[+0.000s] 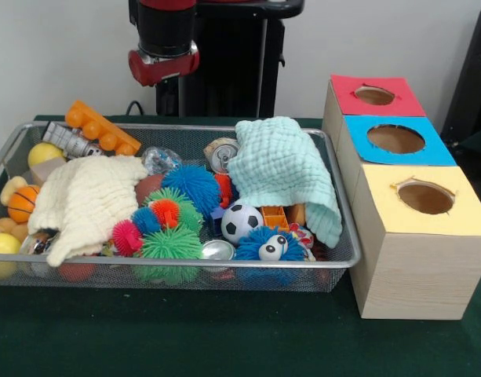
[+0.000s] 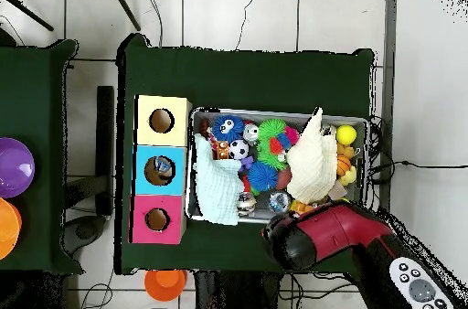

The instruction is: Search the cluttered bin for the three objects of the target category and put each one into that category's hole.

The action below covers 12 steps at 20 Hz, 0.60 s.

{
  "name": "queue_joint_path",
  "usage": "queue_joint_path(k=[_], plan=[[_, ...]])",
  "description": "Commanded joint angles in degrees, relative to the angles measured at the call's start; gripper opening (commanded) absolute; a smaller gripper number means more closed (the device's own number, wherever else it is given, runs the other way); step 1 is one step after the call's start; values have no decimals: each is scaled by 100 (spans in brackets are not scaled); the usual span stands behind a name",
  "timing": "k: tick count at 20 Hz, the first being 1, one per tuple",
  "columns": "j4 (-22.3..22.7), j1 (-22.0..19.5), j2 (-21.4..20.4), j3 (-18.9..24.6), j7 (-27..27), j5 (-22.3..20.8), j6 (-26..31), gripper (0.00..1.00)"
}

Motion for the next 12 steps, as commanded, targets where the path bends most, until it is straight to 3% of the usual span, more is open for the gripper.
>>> queue_joint_path(k=[1,7,8,12], plan=[[-605,-49,386,288,-844,-623,-602,0],[-655,-22,467,190,-866,-805,-619,0],[-666,-7,479,201,-864,-805,-613,100],[-615,-119,581,315,-949,-792,-743,100]])
